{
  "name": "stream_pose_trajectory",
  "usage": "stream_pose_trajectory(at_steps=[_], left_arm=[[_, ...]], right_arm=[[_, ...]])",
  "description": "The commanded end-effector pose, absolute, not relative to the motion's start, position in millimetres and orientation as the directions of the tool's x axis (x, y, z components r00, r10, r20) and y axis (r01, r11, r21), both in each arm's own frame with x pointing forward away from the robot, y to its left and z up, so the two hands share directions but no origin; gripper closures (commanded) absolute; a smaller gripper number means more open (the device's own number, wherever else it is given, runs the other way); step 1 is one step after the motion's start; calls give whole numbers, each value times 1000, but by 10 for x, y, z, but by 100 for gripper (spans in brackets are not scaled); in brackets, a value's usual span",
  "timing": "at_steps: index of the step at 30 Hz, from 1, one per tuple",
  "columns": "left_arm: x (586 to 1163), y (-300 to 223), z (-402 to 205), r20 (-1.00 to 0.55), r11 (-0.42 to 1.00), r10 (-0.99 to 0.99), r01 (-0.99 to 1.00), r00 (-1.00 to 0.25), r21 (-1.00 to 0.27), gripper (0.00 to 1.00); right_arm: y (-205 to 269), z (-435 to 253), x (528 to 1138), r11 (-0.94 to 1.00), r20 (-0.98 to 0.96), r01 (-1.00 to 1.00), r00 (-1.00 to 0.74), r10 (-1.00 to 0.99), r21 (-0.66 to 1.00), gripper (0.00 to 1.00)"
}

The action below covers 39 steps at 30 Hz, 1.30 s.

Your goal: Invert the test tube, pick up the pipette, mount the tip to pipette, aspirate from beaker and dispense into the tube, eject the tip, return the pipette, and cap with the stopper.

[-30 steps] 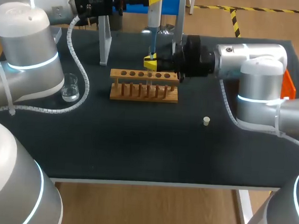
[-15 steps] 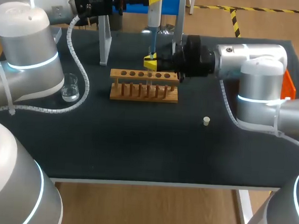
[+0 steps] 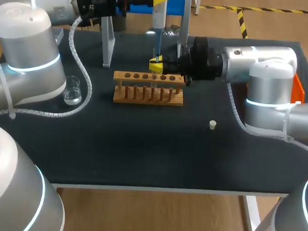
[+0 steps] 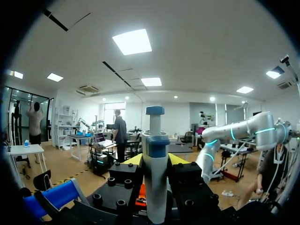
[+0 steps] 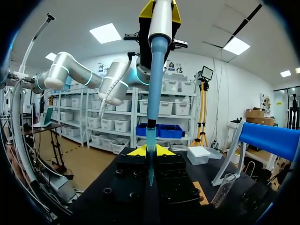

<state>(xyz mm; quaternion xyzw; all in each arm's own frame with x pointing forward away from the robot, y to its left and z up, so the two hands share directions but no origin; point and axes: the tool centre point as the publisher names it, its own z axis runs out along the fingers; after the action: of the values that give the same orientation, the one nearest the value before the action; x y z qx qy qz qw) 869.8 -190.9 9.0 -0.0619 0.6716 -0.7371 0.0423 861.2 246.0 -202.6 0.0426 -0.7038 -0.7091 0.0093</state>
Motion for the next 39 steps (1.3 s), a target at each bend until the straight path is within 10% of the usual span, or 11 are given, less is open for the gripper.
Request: stream_pose_trajectory(at_steps=[1, 39], left_arm=[[8693, -1904, 84, 33, -97, -146, -19, -989, -995, 100], [8693, -1904, 84, 33, -97, -146, -19, -989, -995, 100]], right_arm=[[2449, -2013, 8597, -8, -48, -47, -996, -73, 999, 100], [2489, -1789, 8640, -34, -38, -36, -997, -65, 999, 100]])
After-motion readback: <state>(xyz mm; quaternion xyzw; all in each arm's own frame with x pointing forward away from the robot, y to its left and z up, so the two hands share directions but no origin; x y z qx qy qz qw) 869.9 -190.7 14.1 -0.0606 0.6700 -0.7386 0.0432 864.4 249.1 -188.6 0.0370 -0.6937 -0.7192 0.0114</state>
